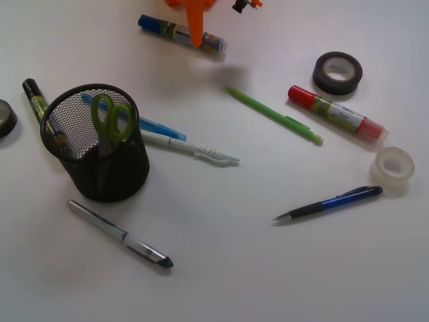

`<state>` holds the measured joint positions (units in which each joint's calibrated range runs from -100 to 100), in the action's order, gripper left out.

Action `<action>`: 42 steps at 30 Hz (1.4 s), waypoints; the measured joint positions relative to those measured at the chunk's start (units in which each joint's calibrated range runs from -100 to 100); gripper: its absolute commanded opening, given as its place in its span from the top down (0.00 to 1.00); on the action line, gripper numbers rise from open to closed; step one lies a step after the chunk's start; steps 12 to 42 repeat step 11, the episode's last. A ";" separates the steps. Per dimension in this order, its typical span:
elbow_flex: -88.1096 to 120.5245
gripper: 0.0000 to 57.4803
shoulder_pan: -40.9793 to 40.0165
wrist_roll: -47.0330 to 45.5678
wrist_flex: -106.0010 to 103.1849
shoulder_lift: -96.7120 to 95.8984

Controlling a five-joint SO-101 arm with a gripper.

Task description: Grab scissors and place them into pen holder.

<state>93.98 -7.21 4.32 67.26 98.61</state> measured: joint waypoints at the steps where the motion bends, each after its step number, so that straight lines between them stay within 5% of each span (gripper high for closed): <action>1: 0.00 0.99 0.67 0.00 0.09 0.00; 42: 0.00 0.99 0.59 -0.39 0.09 0.00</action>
